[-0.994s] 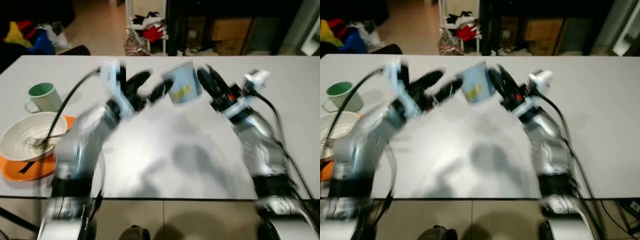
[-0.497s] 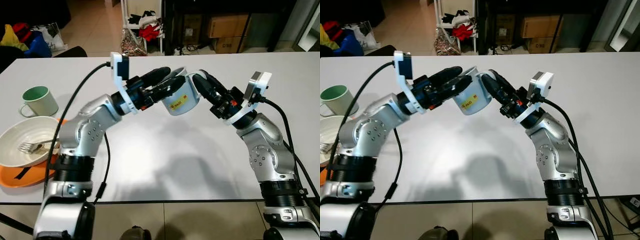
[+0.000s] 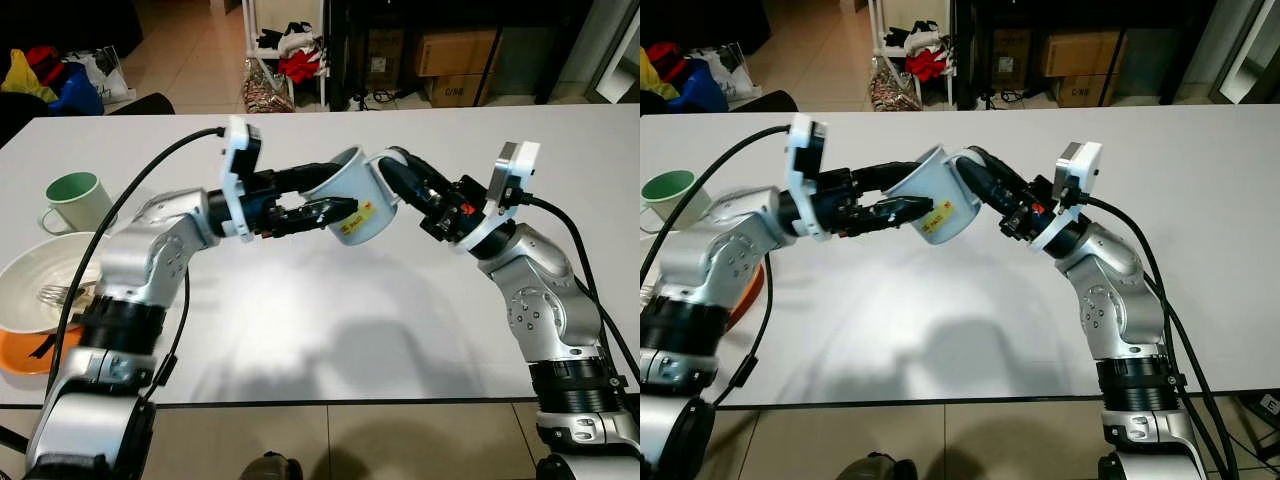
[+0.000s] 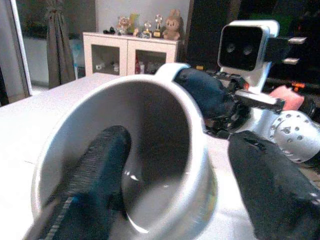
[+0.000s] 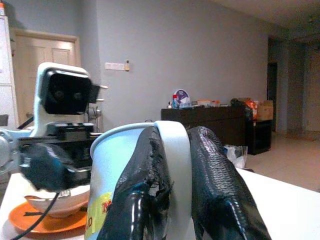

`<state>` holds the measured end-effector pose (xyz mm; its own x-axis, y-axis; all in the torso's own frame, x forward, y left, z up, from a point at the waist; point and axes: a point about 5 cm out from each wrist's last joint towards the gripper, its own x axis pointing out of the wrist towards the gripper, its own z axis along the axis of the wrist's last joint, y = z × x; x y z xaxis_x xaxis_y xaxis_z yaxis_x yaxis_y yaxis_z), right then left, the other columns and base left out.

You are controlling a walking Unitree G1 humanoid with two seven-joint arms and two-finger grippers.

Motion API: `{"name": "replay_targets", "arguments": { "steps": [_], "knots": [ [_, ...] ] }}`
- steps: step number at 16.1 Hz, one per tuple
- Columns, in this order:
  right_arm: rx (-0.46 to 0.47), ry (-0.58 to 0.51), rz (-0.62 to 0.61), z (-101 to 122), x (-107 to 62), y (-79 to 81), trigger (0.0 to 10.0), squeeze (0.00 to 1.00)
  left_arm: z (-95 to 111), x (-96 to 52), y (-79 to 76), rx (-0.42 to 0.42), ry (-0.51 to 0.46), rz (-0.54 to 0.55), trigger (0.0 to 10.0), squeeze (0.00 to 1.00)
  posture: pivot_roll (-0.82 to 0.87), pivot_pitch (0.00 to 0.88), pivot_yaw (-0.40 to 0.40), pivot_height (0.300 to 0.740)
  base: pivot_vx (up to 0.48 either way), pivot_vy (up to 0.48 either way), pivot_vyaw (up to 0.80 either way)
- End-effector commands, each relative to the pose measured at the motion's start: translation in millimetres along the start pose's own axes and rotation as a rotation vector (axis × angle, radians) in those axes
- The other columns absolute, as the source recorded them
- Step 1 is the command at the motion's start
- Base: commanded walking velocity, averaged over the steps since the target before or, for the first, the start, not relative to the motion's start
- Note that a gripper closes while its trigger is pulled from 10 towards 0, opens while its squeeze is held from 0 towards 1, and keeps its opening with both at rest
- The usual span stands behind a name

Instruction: Setting the table

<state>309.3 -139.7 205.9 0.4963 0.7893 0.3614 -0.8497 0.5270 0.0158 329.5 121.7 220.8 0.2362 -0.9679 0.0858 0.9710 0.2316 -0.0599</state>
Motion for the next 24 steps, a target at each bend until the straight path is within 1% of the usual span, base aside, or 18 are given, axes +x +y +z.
{"name": "replay_targets", "arguments": {
  "steps": [1,2,5,6,8,9,11,13,15,23,24],
  "knots": [
    [-0.033,-0.04,0.055,13.6,8.2,4.7,10.0,0.0,1.2,-0.8,4.2,0.023,0.029,0.008,0.0,0.0,0.06,0.0,0.079,0.74,0.0,0.0,0.0],
    [-0.034,-0.038,0.058,13.7,8.3,5.1,10.0,0.0,2.2,-1.2,4.3,0.019,0.027,-0.009,0.0,0.0,0.06,0.0,0.083,0.74,0.0,0.0,0.0],
    [-0.036,-0.031,0.065,14.3,6.8,5.2,10.0,0.0,5.9,-2.7,-0.8,-0.003,0.019,-0.116,0.0,0.0,0.06,0.0,0.088,0.74,0.0,0.0,0.0],
    [-0.033,-0.018,0.081,13.9,5.4,5.9,10.0,0.0,8.2,-3.7,-6.5,-0.053,0.018,-0.203,0.0,0.0,0.06,0.0,0.091,0.74,0.0,0.0,0.0],
    [-0.028,0.004,0.108,12.9,4.2,7.8,10.0,0.0,6.8,-4.3,-12.0,-0.102,0.039,-0.273,0.0,0.0,0.05,0.0,0.092,0.74,0.0,0.0,0.0],
    [-0.024,0.014,0.12,12.3,3.9,8.3,10.0,0.0,3.9,-4.0,-14.4,-0.111,0.062,-0.297,0.0,0.0,0.05,0.0,0.092,0.74,0.0,0.0,0.0],
    [-0.016,0.03,0.144,11.5,3.7,9.5,10.0,0.0,-2.1,-3.0,-14.5,-0.115,0.099,-0.306,0.0,0.0,0.06,0.0,0.093,0.74,0.0,0.0,0.0],
    [-0.016,0.042,0.159,11.5,3.8,9.9,10.0,0.0,-5.7,-1.4,-12.2,-0.099,0.137,-0.282,0.0,0.0,0.05,0.0,0.094,0.74,0.0,0.0,0.0],
    [-0.019,0.047,0.166,12.1,4.0,10.0,10.0,0.0,-5.0,-1.7,-10.9,-0.097,0.141,-0.272,0.0,0.0,0.05,0.0,0.094,0.74,0.0,0.0,0.0],
    [-0.017,0.065,0.178,12.0,3.7,8.9,10.0,0.0,-2.7,-4.0,-10.3,-0.095,0.135,-0.287,0.0,0.0,0.05,0.0,0.091,0.74,0.0,0.0,0.0],
    [-0.004,0.076,0.185,10.9,2.6,9.7,10.0,0.23,-1.9,-3.7,-9.8,-0.071,0.139,-0.286,0.0,0.0,0.05,0.0,0.091,0.74,0.0,0.0,0.0]
  ]
}}
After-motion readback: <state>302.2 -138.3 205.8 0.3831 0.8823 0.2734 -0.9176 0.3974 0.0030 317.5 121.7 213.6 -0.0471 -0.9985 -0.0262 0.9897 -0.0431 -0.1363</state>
